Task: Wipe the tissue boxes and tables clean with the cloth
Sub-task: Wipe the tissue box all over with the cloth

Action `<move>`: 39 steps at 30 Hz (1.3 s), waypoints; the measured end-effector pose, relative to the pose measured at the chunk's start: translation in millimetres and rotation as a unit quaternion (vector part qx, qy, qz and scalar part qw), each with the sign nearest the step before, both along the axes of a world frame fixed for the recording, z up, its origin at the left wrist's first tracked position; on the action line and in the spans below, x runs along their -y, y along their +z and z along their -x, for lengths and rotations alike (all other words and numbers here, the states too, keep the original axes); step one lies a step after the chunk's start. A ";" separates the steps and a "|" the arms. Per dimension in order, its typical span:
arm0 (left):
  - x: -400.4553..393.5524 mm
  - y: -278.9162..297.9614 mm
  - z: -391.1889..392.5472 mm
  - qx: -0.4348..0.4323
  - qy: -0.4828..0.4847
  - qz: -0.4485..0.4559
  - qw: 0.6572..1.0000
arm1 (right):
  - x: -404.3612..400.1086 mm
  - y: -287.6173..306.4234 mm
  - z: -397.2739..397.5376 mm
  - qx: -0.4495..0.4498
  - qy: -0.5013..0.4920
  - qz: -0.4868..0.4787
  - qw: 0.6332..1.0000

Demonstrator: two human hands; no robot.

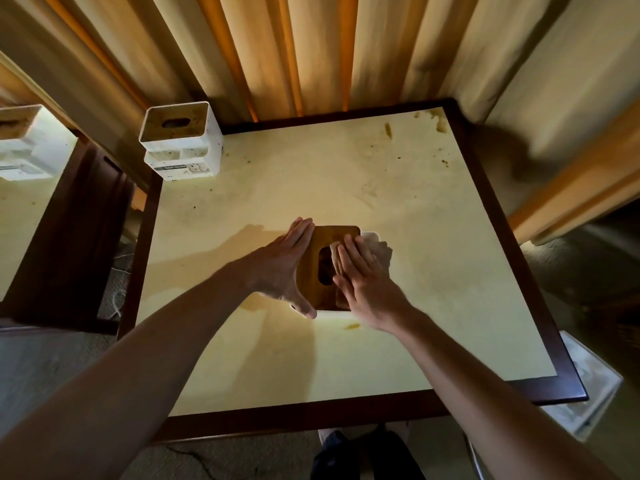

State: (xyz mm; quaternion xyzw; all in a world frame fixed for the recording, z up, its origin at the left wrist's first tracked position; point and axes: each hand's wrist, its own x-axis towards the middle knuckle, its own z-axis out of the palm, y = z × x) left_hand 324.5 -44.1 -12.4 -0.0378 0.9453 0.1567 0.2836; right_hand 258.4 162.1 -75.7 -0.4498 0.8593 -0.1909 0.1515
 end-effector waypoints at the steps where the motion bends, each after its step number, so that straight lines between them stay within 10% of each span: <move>1: 0.2 0.4 -0.1 0.001 0.000 -0.002 1.000 | 5.5 3.4 7.6 -0.002 -0.001 -0.015 1.000; 39: -1.7 -6.2 -4.8 -0.029 0.010 -0.008 1.000 | 21.4 18.9 20.1 0.034 -0.018 -0.079 0.996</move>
